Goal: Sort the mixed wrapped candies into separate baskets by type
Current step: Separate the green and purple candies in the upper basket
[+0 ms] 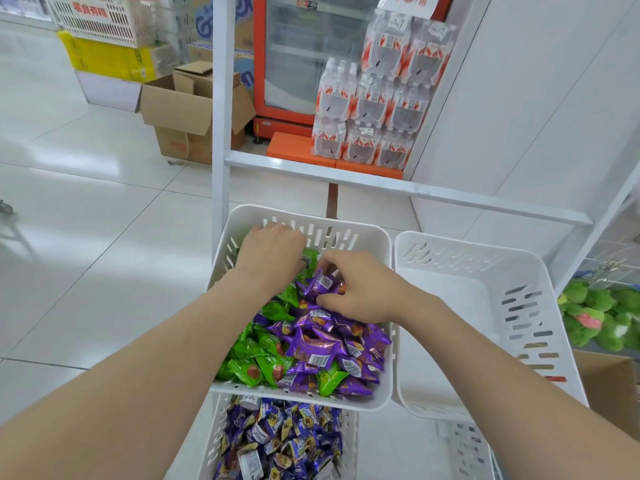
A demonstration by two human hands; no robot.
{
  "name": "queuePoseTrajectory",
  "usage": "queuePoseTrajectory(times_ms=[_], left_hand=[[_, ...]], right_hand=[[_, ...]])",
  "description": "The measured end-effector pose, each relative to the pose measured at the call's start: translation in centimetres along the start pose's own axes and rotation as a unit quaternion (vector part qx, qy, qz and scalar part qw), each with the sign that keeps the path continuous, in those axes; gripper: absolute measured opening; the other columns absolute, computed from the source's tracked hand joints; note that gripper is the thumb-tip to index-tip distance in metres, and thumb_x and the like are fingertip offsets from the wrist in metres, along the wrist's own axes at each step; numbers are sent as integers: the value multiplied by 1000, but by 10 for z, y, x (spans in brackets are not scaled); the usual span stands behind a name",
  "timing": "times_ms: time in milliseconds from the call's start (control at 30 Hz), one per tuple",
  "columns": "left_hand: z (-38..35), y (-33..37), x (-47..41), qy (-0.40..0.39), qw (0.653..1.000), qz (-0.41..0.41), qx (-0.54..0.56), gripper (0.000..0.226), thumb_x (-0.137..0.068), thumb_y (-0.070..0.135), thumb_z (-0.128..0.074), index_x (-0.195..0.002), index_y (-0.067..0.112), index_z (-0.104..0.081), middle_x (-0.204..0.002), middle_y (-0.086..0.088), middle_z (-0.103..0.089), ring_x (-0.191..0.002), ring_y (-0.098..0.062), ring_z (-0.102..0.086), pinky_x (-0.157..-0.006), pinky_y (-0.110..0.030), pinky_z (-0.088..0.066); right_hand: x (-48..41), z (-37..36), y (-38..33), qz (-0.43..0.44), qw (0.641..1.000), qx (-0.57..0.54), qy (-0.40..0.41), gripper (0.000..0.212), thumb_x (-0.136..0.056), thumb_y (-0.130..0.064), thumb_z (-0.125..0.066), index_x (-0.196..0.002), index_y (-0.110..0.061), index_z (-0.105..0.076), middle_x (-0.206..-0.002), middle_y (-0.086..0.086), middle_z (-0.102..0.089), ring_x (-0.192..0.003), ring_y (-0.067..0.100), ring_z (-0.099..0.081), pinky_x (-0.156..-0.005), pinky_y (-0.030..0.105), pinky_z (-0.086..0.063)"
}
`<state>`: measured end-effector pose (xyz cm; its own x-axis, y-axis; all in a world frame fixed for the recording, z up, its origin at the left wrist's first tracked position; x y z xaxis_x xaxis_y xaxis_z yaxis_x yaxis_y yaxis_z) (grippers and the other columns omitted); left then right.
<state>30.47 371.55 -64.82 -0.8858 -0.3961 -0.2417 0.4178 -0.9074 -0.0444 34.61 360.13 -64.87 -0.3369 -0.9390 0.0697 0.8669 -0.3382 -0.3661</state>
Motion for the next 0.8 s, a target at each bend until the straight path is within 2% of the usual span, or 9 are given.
queuePoseTrajectory(times_ms=[100, 167, 233, 300, 400, 467, 533, 667, 800], left_hand=[[15, 6, -1, 8, 999, -17, 39, 26, -92, 40, -70, -112, 24, -73, -115, -1, -69, -113, -26, -61, -95, -39, -45], [30, 16, 4, 4, 985, -47, 165, 29, -95, 16, -59, -119, 26, -71, -123, 1, -68, -119, -22, -59, -101, -37, -46], [29, 28, 16, -88, 937, -37, 336, 53, -91, -3, -42, -130, 23, -66, -130, 3, -66, -122, -16, -59, -105, -32, -46], [17, 39, 33, -171, 891, -2, 421, 52, -91, -1, -37, -132, 23, -60, -127, 4, -64, -116, -16, -61, -102, -36, -50], [5, 54, 53, -212, 891, -20, 401, 32, -103, 22, -39, -132, 27, -49, -125, -2, -65, -113, -22, -61, -102, -40, -48], [2, 61, 61, -218, 904, -39, 366, 49, -108, 44, -33, -154, 28, -34, -148, -4, -53, -133, -23, -51, -110, -32, -38], [0, 70, 70, -217, 923, -71, 308, 69, -102, 67, -26, -162, 31, -19, -166, 1, -28, -152, -19, -27, -122, -40, -24], [-13, 79, 90, -224, 956, -95, 166, 106, -79, 97, -19, -162, 35, 3, -171, 1, 4, -158, -23, -1, -125, -55, -9], [-8, 81, 90, -178, 970, -115, 115, 109, -80, 96, -22, -162, 28, 0, -170, -5, 1, -156, -28, -5, -123, -53, -15]], right_hand=[[13, 0, -12, 42, 999, -5, 29, 26, -94, -30, -70, -118, -21, -62, -113, -2, -66, -102, 16, -60, -91, 35, -50], [20, -10, -16, 51, 998, 6, 28, 22, -98, -24, -62, -118, -15, -59, -110, 3, -62, -100, 20, -57, -89, 36, -45], [26, -16, -21, 51, 997, -38, 37, 15, -94, -14, -57, -107, -14, -50, -99, 0, -51, -88, 17, -50, -78, 30, -38], [29, -13, -18, 26, 991, -117, 66, 22, -86, -8, -54, -105, -15, -46, -95, -1, -51, -83, 12, -48, -71, 25, -36], [35, 6, 7, -57, 966, -203, 152, 24, -84, -4, -51, -105, -17, -53, -98, -1, -64, -82, 8, -56, -71, 22, -41], [47, 28, 24, -79, 949, -211, 220, 30, -81, -1, -50, -100, -22, -60, -97, -6, -67, -81, 5, -58, -74, 25, -45], [59, 49, 38, -67, 955, -124, 262, 32, -78, -2, -51, -95, -25, -65, -99, -9, -64, -94, 10, -58, -87, 30, -47], [69, 45, 47, -35, 983, 51, 175, 28, -80, -32, -58, -106, -33, -70, -120, -6, -49, -119, 20, -41, -102, 43, -41], [68, 17, 37, -32, 976, 213, 46, 49, -79, -53, -56, -124, -36, -67, -159, 2, -27, -144, 30, -17, -115, 53, -26]])
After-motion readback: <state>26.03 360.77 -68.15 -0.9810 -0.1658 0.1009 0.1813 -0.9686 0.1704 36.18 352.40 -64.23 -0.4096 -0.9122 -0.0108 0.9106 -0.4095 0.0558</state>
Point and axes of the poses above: each hand's wrist, its own x-axis away from the middle knuckle, its own z-axis out of the back of the hand, y = z × x, the point moved 9 cm from there along -x, towards the middle knuckle
